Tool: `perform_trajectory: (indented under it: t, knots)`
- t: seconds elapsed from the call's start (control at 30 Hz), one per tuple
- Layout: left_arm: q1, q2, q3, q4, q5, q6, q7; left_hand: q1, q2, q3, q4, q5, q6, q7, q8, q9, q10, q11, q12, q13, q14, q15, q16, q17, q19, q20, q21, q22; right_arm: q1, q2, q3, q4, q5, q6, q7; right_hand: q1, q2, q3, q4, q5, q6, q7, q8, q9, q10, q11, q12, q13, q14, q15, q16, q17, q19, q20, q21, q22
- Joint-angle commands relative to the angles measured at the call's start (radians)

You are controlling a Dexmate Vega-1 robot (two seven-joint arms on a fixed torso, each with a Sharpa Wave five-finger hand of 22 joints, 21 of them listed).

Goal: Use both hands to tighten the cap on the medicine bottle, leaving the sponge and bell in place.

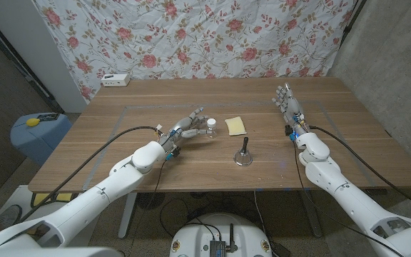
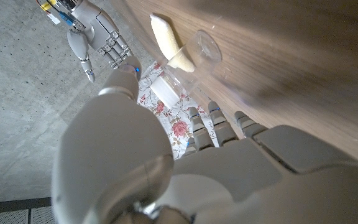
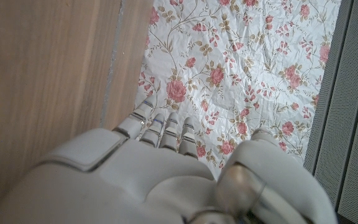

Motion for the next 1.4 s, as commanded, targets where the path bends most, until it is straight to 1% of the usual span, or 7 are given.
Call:
perform_trajectory:
  t: [0.03, 0.13, 0.37, 0.6, 0.97, 1.07, 1.4]
  knots:
    - [-0.006, -0.014, 0.011, 0.013, 0.011, -0.003, 0.004, 0.009, 0.007, -0.006, 0.002, 0.008, -0.176, 0.010, 0.004, 0.003, 0.015, 0.000, 0.000, 0.000, 0.013, -0.153, 0.008, 0.003, -0.005, -0.004, -0.002, 0.000, -0.010, -0.004, 0.008, -0.007, 0.006, 0.010, 0.004, -0.002, -0.001, -0.005, 0.002, 0.010, -0.001, 0.006, 0.005, 0.003, 0.005, 0.005, 0.003, 0.001, 0.006, -0.013, 0.002, 0.002, 0.004, -0.070, 0.004, 0.003]
    - [-0.003, -0.013, 0.013, 0.009, 0.014, 0.007, 0.007, 0.011, 0.009, -0.012, 0.003, 0.008, -0.171, 0.025, 0.005, 0.003, 0.021, -0.004, 0.000, 0.000, 0.022, -0.155, 0.008, 0.003, -0.005, -0.004, -0.003, -0.001, -0.011, -0.006, 0.010, -0.011, 0.007, 0.010, 0.003, -0.003, -0.001, -0.005, 0.002, 0.010, 0.000, 0.007, 0.005, 0.003, 0.004, 0.005, 0.003, 0.001, 0.006, -0.013, 0.002, 0.002, 0.004, -0.070, 0.004, 0.003]
    - [-0.001, -0.019, 0.016, 0.011, 0.020, 0.017, 0.020, 0.014, 0.012, -0.020, 0.004, 0.008, -0.167, 0.027, 0.004, 0.003, 0.031, -0.005, -0.001, -0.001, 0.030, -0.159, 0.007, 0.003, -0.003, -0.004, -0.003, 0.000, -0.013, -0.008, 0.014, -0.013, 0.010, 0.010, 0.002, -0.004, -0.001, -0.006, 0.002, 0.012, 0.000, 0.006, 0.005, 0.003, 0.005, 0.005, 0.003, 0.001, 0.007, -0.013, 0.002, 0.002, 0.004, -0.069, 0.004, 0.003]
    - [-0.003, -0.023, 0.018, 0.013, 0.026, 0.022, 0.032, 0.018, 0.017, -0.027, 0.006, 0.009, -0.156, 0.041, 0.005, 0.003, 0.045, -0.007, 0.000, -0.001, 0.037, -0.161, 0.006, 0.003, -0.009, -0.003, -0.005, 0.000, -0.014, -0.002, 0.018, -0.005, 0.013, 0.023, 0.003, -0.004, -0.001, -0.008, 0.002, 0.013, 0.000, 0.007, 0.005, 0.003, 0.005, 0.008, 0.004, 0.001, 0.008, -0.012, 0.002, 0.002, 0.004, -0.069, 0.004, 0.003]
    - [-0.016, -0.027, 0.025, 0.020, 0.044, 0.029, 0.040, 0.031, 0.028, -0.034, 0.005, 0.008, -0.146, 0.033, 0.005, 0.003, 0.045, -0.014, -0.006, 0.000, 0.038, -0.164, 0.002, 0.003, -0.015, -0.026, -0.006, -0.001, -0.014, 0.007, 0.024, 0.012, 0.023, 0.040, 0.011, -0.006, 0.000, -0.010, 0.003, 0.015, 0.000, 0.006, 0.005, 0.003, 0.006, 0.007, 0.003, 0.001, 0.009, -0.012, 0.003, 0.002, 0.005, -0.068, 0.004, 0.003]
    - [-0.019, -0.026, 0.028, 0.020, 0.054, 0.035, 0.043, 0.039, 0.031, -0.035, 0.003, 0.007, -0.141, 0.022, 0.006, 0.003, 0.046, -0.016, -0.008, 0.000, 0.039, -0.166, 0.001, 0.003, -0.016, -0.031, -0.006, -0.001, -0.014, 0.010, 0.026, 0.018, 0.024, 0.047, 0.011, -0.007, 0.000, -0.011, 0.003, 0.015, 0.000, 0.007, 0.005, 0.003, 0.005, 0.011, 0.003, 0.001, 0.009, -0.012, 0.003, 0.002, 0.005, -0.068, 0.005, 0.003]
    - [-0.019, -0.035, 0.032, 0.034, 0.061, 0.029, 0.057, 0.063, 0.039, -0.040, -0.004, 0.002, -0.118, 0.020, 0.010, 0.003, 0.062, -0.016, -0.006, 0.000, 0.048, -0.166, 0.001, 0.003, 0.001, -0.042, -0.001, -0.002, -0.013, 0.009, 0.030, 0.020, 0.023, 0.053, 0.010, -0.008, 0.000, -0.013, 0.003, 0.017, 0.002, 0.006, 0.005, 0.003, 0.007, 0.011, 0.004, 0.001, 0.010, -0.012, 0.003, 0.002, 0.005, -0.068, 0.005, 0.003]
